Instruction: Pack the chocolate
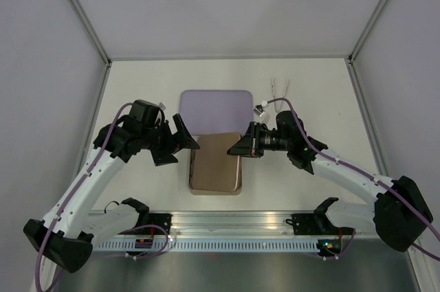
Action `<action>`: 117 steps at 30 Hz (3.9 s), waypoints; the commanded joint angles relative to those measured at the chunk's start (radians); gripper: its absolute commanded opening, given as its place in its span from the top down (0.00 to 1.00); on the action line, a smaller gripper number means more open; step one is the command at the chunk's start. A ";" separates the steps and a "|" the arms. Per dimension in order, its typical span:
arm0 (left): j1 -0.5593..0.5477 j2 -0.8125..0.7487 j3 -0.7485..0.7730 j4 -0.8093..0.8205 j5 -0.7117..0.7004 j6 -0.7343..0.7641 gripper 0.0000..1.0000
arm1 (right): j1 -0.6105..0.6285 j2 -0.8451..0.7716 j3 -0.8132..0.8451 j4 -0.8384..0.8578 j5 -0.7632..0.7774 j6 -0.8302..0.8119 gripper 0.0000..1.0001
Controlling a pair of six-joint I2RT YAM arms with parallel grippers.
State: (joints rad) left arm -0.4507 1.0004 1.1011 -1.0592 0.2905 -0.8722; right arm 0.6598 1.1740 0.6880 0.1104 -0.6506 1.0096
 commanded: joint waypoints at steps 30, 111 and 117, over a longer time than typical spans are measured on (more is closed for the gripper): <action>0.037 0.104 -0.244 0.370 -0.014 0.072 0.00 | -0.258 0.478 -0.335 1.288 -0.339 0.415 0.87; 0.035 0.164 -0.451 0.608 0.088 0.105 0.09 | -0.082 0.290 0.007 -0.046 0.241 -0.338 0.44; 0.033 0.155 -0.443 0.608 0.069 0.085 0.21 | -0.057 0.236 0.016 -0.164 0.318 -0.319 0.41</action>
State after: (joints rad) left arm -0.4202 1.1786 0.6548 -0.4911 0.3492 -0.7792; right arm 0.5980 1.4483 0.6720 0.0456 -0.4103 0.6987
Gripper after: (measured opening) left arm 0.809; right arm 0.591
